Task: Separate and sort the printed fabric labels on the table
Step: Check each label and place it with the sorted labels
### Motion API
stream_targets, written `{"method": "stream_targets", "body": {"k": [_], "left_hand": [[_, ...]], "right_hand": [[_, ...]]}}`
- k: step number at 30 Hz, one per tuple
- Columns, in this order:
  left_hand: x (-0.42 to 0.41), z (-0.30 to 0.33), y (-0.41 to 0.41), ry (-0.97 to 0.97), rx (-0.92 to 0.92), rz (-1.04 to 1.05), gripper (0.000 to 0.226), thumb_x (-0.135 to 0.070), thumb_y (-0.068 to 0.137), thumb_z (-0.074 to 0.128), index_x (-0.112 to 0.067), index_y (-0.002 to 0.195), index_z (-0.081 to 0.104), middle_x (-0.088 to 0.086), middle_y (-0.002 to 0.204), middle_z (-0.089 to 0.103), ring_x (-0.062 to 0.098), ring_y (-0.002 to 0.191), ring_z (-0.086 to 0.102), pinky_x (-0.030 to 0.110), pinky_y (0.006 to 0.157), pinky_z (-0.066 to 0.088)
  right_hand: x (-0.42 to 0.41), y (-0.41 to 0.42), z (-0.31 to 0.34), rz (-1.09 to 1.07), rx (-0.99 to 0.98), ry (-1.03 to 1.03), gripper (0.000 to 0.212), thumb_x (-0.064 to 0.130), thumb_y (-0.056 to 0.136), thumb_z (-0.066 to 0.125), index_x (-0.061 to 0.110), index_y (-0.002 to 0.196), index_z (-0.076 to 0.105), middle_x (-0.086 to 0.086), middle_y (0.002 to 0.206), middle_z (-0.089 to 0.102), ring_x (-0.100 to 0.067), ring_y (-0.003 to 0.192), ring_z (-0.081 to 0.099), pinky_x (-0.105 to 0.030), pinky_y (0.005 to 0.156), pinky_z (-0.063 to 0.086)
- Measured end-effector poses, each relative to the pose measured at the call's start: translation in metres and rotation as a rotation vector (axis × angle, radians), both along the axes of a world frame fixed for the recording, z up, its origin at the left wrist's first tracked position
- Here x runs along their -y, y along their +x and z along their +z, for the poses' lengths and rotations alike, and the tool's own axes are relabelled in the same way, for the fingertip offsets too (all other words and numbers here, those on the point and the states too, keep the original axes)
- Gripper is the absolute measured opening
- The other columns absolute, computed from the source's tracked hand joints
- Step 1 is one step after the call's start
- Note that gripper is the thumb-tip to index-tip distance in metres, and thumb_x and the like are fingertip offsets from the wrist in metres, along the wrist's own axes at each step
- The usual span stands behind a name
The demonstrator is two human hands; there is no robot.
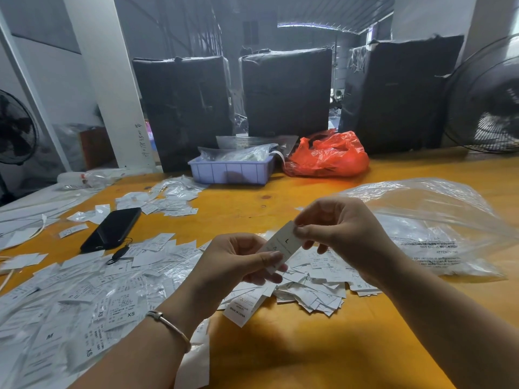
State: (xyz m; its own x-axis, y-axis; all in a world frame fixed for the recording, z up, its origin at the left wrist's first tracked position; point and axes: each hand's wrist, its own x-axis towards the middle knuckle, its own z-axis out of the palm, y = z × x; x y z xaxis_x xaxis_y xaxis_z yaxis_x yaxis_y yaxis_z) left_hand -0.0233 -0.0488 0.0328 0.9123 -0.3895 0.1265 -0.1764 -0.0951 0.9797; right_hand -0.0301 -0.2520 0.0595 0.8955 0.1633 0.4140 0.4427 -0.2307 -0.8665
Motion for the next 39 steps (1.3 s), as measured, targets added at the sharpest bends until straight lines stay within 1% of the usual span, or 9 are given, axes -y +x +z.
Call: {"method": "stream_targets", "body": {"k": [6,11,20,23,25,27,30,34,39], "left_hand": [[0.002,-0.002,0.0,-0.017,-0.027,0.013,0.026,-0.021,0.069,0.077,-0.004,0.087,0.072,0.016,0.084,0.075,0.026,0.07,0.073,0.026,0.06,0.057],[0.003,-0.003,0.002,-0.028,-0.039,0.013,0.027,-0.019,0.069,0.076,-0.001,0.089,0.072,0.018,0.083,0.075,0.028,0.068,0.073,0.026,0.058,0.055],[0.002,-0.003,0.001,0.03,-0.012,0.017,0.02,-0.025,0.072,0.074,-0.01,0.086,0.073,0.014,0.085,0.076,0.024,0.074,0.073,0.026,0.062,0.057],[0.001,-0.001,0.002,0.031,-0.005,0.092,0.018,-0.015,0.08,0.072,-0.01,0.097,0.07,0.012,0.081,0.076,0.023,0.068,0.073,0.023,0.057,0.054],[0.0,-0.002,0.004,0.059,0.021,0.166,0.018,-0.01,0.087,0.068,-0.015,0.104,0.067,0.01,0.081,0.076,0.022,0.068,0.073,0.023,0.056,0.054],[-0.001,-0.003,0.006,0.063,0.036,0.227,0.013,-0.007,0.092,0.062,-0.014,0.102,0.066,0.01,0.08,0.076,0.021,0.068,0.072,0.025,0.056,0.055],[-0.005,-0.006,0.01,0.153,0.108,0.38,0.017,-0.007,0.096,0.056,-0.017,0.091,0.069,0.0,0.078,0.075,0.018,0.071,0.07,0.029,0.06,0.057],[-0.012,-0.008,0.016,0.306,0.22,0.543,0.031,-0.005,0.098,0.046,-0.023,0.088,0.069,0.0,0.085,0.069,0.021,0.081,0.063,0.04,0.07,0.054],[-0.024,-0.008,0.022,0.638,0.295,0.656,0.034,-0.004,0.094,0.039,-0.025,0.089,0.065,-0.009,0.086,0.059,0.017,0.083,0.055,0.032,0.066,0.046]], "right_hand": [[-0.01,-0.003,-0.007,0.047,-0.018,-0.053,0.008,-0.004,0.077,0.071,0.003,0.079,0.071,-0.014,0.071,0.071,-0.016,0.057,0.062,-0.023,0.049,0.046],[-0.011,-0.002,-0.008,0.021,-0.015,-0.063,0.009,-0.001,0.079,0.071,0.007,0.082,0.074,-0.013,0.071,0.072,-0.012,0.057,0.061,-0.02,0.048,0.047],[-0.012,-0.001,-0.008,0.043,-0.018,-0.141,0.022,-0.005,0.079,0.062,0.012,0.079,0.076,-0.013,0.071,0.071,-0.014,0.059,0.062,-0.019,0.05,0.047],[-0.004,0.005,-0.009,-0.063,0.016,-0.234,0.026,-0.003,0.079,0.059,0.018,0.075,0.075,-0.008,0.068,0.071,-0.019,0.06,0.066,-0.022,0.049,0.048],[0.003,0.01,-0.012,-0.167,0.005,-0.348,0.027,-0.001,0.079,0.057,0.018,0.073,0.074,-0.004,0.065,0.069,-0.023,0.06,0.066,-0.03,0.049,0.049],[0.01,0.016,-0.017,-0.296,-0.017,-0.513,0.025,0.003,0.079,0.055,0.019,0.073,0.074,0.002,0.065,0.067,-0.023,0.062,0.063,-0.035,0.057,0.053],[0.019,0.021,-0.02,-0.485,-0.032,-0.698,0.022,0.008,0.082,0.055,0.02,0.077,0.073,0.005,0.078,0.068,-0.016,0.073,0.061,-0.034,0.066,0.055],[0.031,0.027,-0.02,-0.595,-0.019,-0.709,0.02,0.007,0.084,0.056,0.02,0.088,0.071,0.001,0.091,0.068,-0.017,0.08,0.06,-0.032,0.069,0.052],[0.044,0.033,-0.019,-0.769,-0.124,-0.918,0.029,0.01,0.084,0.051,0.019,0.11,0.062,-0.005,0.114,0.062,-0.028,0.105,0.055,-0.032,0.081,0.045]]}}
